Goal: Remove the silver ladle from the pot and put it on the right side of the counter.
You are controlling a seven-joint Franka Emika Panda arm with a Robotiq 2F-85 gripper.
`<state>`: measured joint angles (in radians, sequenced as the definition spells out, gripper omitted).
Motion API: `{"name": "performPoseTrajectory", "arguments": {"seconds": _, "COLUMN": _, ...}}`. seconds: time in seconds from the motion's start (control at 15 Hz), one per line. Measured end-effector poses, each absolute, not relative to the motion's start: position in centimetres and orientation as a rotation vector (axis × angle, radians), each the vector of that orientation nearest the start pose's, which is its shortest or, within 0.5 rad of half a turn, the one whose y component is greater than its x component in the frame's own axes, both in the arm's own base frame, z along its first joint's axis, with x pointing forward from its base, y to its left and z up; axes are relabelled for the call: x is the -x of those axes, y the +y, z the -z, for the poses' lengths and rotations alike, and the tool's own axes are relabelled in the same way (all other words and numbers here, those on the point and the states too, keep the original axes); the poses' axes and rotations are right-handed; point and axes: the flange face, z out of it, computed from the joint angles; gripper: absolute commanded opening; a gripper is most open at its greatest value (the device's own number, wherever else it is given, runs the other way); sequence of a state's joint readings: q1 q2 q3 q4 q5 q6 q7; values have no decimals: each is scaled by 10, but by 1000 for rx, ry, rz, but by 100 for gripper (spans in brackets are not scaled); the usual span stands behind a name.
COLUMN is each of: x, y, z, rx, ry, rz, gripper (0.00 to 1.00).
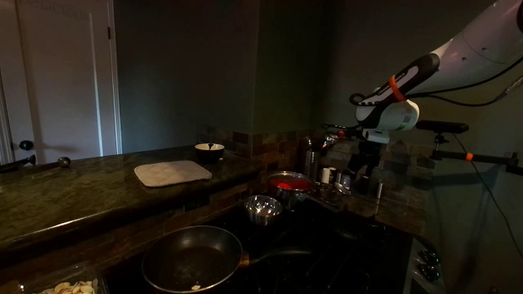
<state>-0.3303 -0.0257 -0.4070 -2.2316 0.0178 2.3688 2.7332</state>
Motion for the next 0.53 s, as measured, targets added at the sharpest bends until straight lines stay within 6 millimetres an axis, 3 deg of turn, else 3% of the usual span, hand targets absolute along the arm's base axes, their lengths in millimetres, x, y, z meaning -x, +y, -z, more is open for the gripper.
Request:
{"name": "performPoseTrajectory", "arguments": {"seconds": 0.07, "x": -397, "y": -350, "z": -396, "rx": -460, "ry": 2963, "rz": 102, "gripper": 100}}
{"name": "performPoseTrajectory", "arguments": {"seconds": 0.27, "x": -386, "y": -346, "z": -397, "rx": -421, "ry": 2977, "rz": 115, "gripper": 100}}
{"name": "performPoseTrajectory", "arguments": {"seconds": 0.53, "x": -379, "y": -331, "z": -414, "rx": -348, "ry": 2976, "rz": 153, "gripper": 100}}
